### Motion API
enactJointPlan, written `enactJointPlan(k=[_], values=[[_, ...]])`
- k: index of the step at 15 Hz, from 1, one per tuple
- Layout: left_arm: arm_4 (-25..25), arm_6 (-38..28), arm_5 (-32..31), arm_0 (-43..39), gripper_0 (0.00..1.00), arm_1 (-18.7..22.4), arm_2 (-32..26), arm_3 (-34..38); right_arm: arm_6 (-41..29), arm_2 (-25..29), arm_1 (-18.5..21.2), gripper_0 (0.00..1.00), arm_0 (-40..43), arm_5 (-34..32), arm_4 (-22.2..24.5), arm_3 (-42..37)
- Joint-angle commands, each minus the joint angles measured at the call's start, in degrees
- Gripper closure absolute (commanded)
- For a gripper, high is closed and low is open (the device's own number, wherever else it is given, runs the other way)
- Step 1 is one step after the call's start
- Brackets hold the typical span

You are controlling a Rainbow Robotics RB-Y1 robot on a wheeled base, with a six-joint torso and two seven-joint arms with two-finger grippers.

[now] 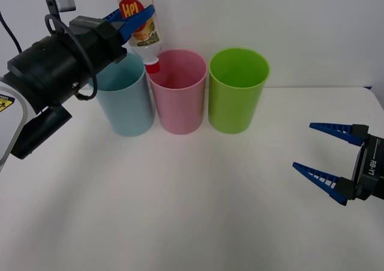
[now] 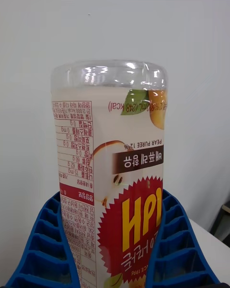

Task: Put cans in the blue bin and PET bottles in the pink bin and trash in the green bin.

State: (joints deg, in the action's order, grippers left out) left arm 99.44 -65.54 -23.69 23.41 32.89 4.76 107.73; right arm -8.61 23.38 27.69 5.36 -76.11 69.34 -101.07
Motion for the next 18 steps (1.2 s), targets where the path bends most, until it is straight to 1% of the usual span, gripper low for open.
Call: enactJointPlan(k=[1, 4, 8, 12, 18], values=[[0.8, 2.3, 0.0, 4.1, 1.00, -0.9, 0.1, -5.3, 0.0, 0.0, 0.0, 0.00, 0.0, 0.0, 0.0, 0.0], [5.6, 3.2, 0.4, 7.7, 1.00, -3.9, 0.0, -9.9, 0.0, 0.0, 0.0, 0.00, 0.0, 0.0, 0.0, 0.0], [7.0, 4.5, 0.4, 11.6, 1.00, -5.9, 0.5, -16.1, 0.0, 0.0, 0.0, 0.00, 0.0, 0.0, 0.0, 0.0], [7.6, 5.4, 1.5, 14.9, 1.00, -7.4, 3.3, -22.1, 0.0, 0.0, 0.0, 0.00, 0.0, 0.0, 0.0, 0.0], [7.7, 5.8, 1.6, 15.4, 1.00, -7.6, 4.6, -22.4, 0.0, 0.0, 0.0, 0.00, 0.0, 0.0, 0.0, 0.0]])
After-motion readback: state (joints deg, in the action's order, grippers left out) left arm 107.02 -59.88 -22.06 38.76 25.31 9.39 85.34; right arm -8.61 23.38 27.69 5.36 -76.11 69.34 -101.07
